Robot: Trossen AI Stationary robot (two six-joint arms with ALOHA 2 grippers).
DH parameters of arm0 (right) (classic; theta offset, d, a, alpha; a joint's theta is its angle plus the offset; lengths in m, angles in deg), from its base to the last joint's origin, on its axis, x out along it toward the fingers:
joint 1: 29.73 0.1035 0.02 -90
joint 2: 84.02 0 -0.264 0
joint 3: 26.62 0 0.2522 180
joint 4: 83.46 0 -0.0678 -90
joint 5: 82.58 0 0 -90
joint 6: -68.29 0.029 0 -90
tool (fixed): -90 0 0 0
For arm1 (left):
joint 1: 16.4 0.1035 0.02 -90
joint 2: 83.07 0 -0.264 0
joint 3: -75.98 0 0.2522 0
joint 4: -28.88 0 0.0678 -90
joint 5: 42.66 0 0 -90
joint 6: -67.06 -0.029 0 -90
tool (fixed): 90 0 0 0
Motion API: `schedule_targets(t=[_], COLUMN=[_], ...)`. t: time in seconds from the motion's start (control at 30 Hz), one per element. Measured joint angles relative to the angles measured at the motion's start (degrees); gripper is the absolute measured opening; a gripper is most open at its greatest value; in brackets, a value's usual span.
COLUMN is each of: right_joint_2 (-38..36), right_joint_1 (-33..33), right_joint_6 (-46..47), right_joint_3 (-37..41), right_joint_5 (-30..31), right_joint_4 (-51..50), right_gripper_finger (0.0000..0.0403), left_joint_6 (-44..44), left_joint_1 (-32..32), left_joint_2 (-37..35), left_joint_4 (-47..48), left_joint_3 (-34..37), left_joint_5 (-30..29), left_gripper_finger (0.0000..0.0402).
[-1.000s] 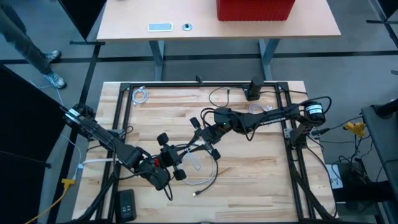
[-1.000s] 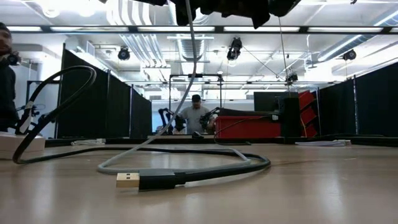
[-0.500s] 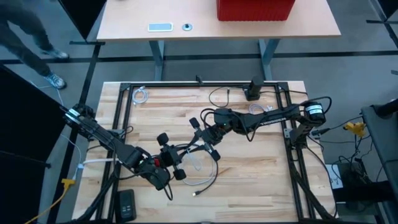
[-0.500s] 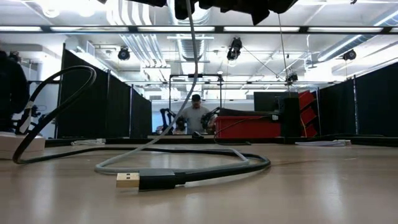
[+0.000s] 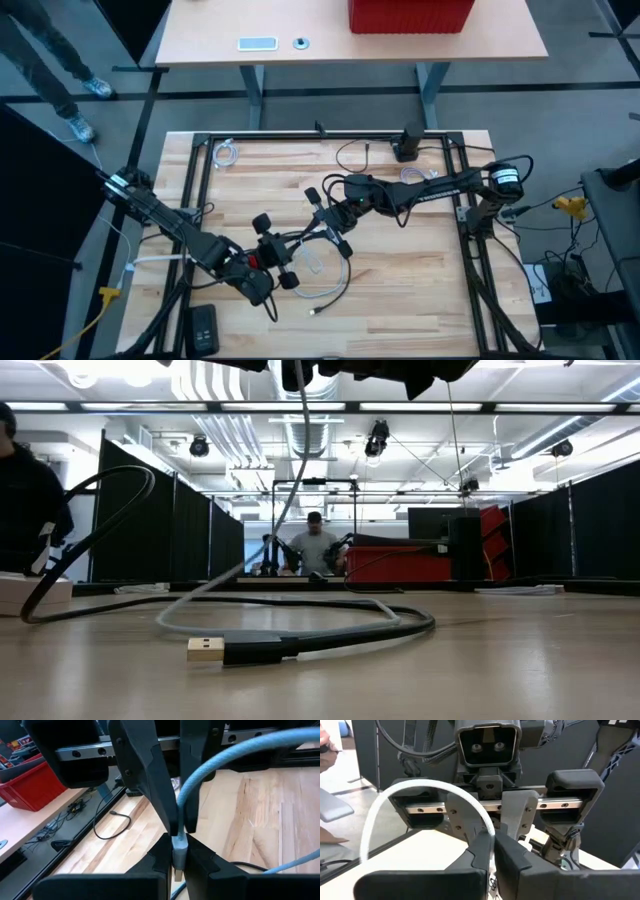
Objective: Insert USB
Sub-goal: Insert the blue charger cable into the white outlet extension
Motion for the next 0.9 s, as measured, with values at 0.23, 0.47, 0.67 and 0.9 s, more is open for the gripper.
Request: schedule_targets(t=[0.23, 0.47, 0.67, 0.9], right_joint_2=[0.0, -2.83, -7.81, -12.5], right_joint_1=[0.0, -0.2, -0.68, -2.19], right_joint_6=[0.38, -0.96, -2.19, 1.03], right_joint_3=[0.0, 1.49, 7.97, 15.32], right_joint_5=[0.39, -0.7, -0.68, -0.05], right_joint_4=[-0.52, -0.25, -0.82, -1.17], right_gripper_finger=[0.0001, 0.0001, 0.0, 0.0], left_joint_6=[1.82, 11.89, 27.14, 28.45], left_joint_1=[-0.04, -0.17, -0.17, -0.05], left_joint_2=[-0.94, -4.83, -4.44, -3.56], left_joint_4=[2.68, 20.76, 48.35, 62.9], left_joint_3=[0.0, -3.08, -9.47, -7.77], left_joint_5=[3.39, 12.05, 28.75, 46.05], left_gripper_finger=[0.0024, 0.012, 0.0147, 0.0122])
